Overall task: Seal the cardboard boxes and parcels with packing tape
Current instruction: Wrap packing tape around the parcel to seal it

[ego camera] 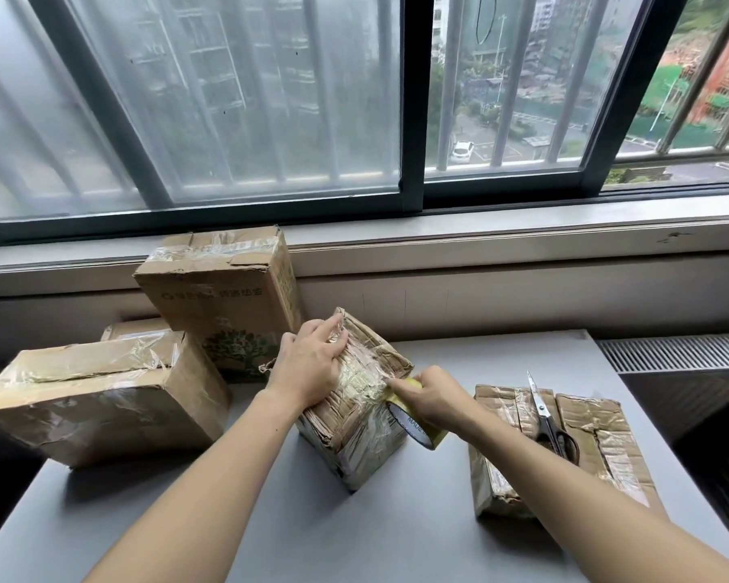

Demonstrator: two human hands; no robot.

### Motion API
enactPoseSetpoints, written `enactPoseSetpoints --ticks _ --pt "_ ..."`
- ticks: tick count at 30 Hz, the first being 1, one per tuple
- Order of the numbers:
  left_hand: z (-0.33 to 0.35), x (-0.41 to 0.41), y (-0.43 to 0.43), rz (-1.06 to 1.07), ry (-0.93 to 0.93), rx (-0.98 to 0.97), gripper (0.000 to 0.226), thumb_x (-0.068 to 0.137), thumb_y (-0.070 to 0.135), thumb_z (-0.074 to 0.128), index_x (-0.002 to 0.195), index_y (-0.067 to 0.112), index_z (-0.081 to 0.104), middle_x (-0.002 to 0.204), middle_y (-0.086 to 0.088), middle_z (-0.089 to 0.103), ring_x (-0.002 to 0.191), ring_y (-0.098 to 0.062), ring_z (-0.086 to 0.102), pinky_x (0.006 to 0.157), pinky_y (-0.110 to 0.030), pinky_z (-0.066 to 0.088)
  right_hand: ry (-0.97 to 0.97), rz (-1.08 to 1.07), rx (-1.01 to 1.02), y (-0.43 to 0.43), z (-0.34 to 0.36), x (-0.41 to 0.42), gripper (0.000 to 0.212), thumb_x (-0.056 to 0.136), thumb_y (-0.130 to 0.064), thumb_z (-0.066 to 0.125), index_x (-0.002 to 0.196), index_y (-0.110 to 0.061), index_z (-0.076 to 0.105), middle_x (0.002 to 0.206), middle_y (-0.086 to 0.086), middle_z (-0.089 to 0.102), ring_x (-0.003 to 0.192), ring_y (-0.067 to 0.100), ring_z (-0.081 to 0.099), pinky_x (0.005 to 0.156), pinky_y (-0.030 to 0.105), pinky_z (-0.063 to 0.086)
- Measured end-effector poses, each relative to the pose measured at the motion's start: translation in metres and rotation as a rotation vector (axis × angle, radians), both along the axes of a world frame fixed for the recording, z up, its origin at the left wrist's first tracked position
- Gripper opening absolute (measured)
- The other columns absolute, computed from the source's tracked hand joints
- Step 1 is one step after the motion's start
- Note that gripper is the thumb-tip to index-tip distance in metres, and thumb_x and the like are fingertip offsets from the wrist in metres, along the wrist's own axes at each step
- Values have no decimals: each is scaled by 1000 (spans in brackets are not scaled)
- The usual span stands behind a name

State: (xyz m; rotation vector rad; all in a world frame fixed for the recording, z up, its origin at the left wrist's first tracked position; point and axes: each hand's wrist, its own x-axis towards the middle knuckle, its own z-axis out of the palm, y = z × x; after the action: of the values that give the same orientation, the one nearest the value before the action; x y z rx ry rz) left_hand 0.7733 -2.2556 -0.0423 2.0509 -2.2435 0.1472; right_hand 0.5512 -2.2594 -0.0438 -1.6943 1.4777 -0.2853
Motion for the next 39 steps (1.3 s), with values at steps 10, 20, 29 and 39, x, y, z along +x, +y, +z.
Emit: enactPoseSetpoints --ticks 10,20,29,39 --pt "11 -32 22 -202 50 320 93 81 77 31 156 21 28 166 -1 12 152 -11 8 120 -32 0 -171 -42 -17 -9 -15 1 52 99 -45 55 57 -18 40 55 -3 37 53 14 33 44 27 27" --pt "4 -50 31 -220 239 306 50 104 14 44 153 22 36 165 -13 8 153 -21 6 120 -27 -3 -602 -86 73 22 -43 -23 58 83 -55 62 70 1 54 60 11 47 57 23 45 57 43 37" --pt "3 -59 41 -144 305 222 55 94 13 53 148 19 45 162 -11 25 148 -26 27 122 -32 20 -263 8 86 19 -49 -10 48 103 -40 46 70 -8 57 59 21 64 55 39 67 50 41 53" --pt "-7 -88 26 202 -146 1 77 91 66 45 145 12 34 146 -6 42 133 -24 41 103 -39 38 -422 -38 109 20 -67 -4 43 99 -49 48 78 -12 58 60 9 61 50 25 58 48 33 46"
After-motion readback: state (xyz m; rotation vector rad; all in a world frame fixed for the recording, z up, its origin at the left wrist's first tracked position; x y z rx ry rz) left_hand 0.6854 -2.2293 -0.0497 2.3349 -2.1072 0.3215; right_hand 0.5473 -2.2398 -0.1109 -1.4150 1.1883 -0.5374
